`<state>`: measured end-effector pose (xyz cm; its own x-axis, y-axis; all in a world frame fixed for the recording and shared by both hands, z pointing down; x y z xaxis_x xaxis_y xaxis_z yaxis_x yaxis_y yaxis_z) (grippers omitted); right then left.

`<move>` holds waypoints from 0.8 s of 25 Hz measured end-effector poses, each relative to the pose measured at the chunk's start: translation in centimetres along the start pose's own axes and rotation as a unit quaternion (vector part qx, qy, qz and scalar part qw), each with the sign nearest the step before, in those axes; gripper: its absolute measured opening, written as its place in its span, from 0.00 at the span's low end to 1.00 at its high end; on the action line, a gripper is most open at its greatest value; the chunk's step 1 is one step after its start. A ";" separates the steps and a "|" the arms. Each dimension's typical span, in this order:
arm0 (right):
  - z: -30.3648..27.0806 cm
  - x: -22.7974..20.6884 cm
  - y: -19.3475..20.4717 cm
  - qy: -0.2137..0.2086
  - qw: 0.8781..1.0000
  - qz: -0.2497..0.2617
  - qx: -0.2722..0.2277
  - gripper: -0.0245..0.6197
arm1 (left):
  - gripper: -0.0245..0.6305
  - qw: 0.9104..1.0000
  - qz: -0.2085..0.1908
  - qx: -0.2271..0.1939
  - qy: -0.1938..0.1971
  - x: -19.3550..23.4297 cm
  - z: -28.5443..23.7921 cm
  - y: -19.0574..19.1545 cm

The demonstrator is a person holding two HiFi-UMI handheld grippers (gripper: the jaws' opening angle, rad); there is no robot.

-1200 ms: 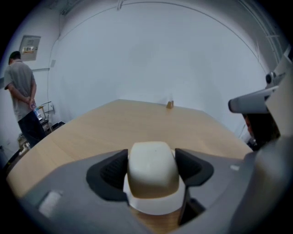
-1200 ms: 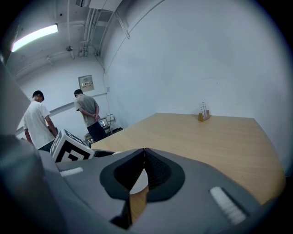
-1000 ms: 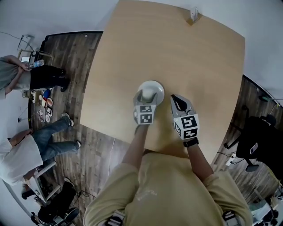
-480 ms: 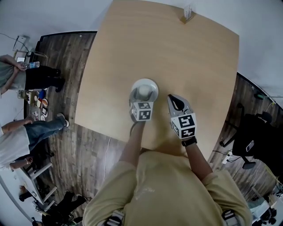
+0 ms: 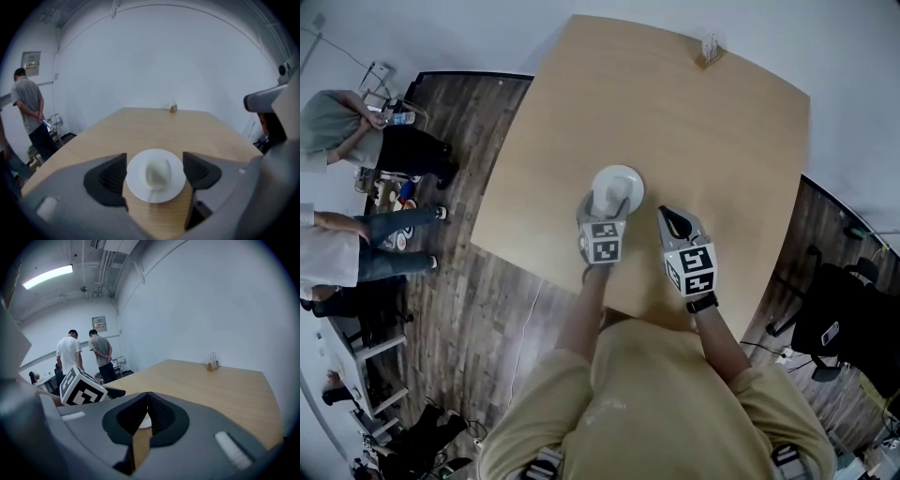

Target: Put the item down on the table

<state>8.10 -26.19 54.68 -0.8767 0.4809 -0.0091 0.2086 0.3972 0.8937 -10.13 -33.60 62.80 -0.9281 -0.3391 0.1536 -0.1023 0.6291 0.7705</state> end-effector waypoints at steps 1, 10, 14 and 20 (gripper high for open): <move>0.6 0.2 -0.2 -0.002 1.000 0.002 -0.004 0.05 | 0.61 1.000 0.003 -0.009 -0.001 -0.3 1.0 -0.2; 6.2 1.5 -2.3 -0.015 0.998 0.037 -0.055 0.05 | 0.46 0.995 0.028 -0.091 -0.028 -3.9 10.9 -1.4; 8.8 1.8 -3.5 -0.007 0.996 0.046 -0.081 0.05 | 0.42 0.991 0.046 -0.123 -0.038 -5.2 15.1 -1.4; 11.8 2.5 -4.9 0.013 0.992 0.050 -0.117 0.05 | 0.35 0.982 0.052 -0.175 -0.050 -5.8 19.5 -1.0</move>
<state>10.02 -17.74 45.03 -0.8677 0.4880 0.0944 0.1918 0.1536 0.9693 -11.63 -18.63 49.05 -0.9593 -0.2043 0.1949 0.1079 0.3727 0.9217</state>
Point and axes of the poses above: the fingertips, and each gripper's own axes: z backward along the fingers, x to its left, y out of its underside, the point moved 10 cm from there along z, backward along the fingers, and after that the axes turned 11 degrees about z, right-handed, at the moved point
